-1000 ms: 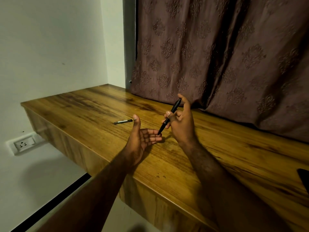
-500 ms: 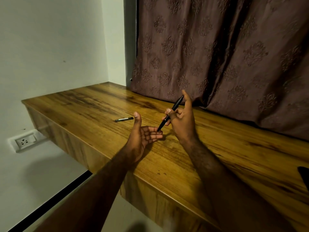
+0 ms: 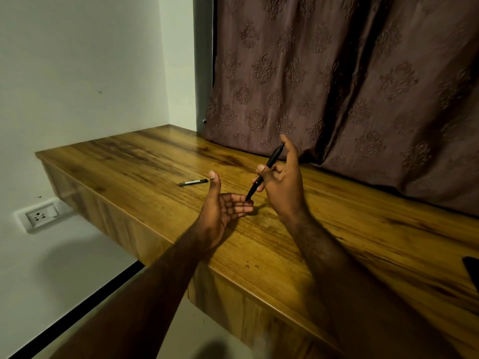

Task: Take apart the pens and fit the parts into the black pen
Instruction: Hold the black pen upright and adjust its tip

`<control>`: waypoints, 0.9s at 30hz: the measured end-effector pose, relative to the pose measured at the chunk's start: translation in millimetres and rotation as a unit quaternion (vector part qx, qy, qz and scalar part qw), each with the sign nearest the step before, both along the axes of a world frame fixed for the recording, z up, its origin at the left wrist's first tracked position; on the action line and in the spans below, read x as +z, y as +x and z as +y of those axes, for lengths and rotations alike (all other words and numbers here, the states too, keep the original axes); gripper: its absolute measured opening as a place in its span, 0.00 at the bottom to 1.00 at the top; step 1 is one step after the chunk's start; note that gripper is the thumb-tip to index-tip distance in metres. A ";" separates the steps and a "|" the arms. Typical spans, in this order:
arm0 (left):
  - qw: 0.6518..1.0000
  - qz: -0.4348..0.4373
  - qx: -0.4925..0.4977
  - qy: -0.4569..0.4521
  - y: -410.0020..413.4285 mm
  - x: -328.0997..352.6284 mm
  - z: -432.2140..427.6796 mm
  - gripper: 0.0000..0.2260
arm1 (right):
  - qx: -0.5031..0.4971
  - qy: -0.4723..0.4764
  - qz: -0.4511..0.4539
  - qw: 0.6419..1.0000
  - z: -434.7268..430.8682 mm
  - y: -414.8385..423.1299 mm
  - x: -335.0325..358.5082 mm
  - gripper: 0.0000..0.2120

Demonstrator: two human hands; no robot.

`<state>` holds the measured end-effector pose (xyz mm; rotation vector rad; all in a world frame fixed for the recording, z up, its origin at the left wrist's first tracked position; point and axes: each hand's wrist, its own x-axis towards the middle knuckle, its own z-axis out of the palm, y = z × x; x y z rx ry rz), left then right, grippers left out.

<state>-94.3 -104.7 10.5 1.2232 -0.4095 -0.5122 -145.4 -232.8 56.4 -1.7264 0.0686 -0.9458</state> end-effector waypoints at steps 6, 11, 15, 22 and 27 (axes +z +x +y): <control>1.000 -0.006 0.000 0.005 -1.0 0.6 -0.2 0.48 | -0.006 -0.042 0.001 0.999 1.1 -0.6 0.4 0.30; 1.000 -0.006 0.003 0.003 -0.8 0.4 -0.9 0.48 | 0.007 -0.049 -0.003 0.999 5.2 -1.0 1.7 0.32; 1.000 -0.010 0.001 0.007 -0.3 -0.1 -0.6 0.48 | 0.004 -0.037 -0.006 0.999 3.4 -1.2 1.4 0.31; 1.000 -0.010 0.002 0.005 0.2 -0.9 -0.3 0.48 | 0.003 -0.027 -0.009 1.000 0.9 -0.2 0.7 0.30; 1.000 -0.016 0.001 0.010 -1.2 -0.3 0.5 0.48 | 0.007 -0.026 -0.003 1.000 1.2 -1.0 0.8 0.32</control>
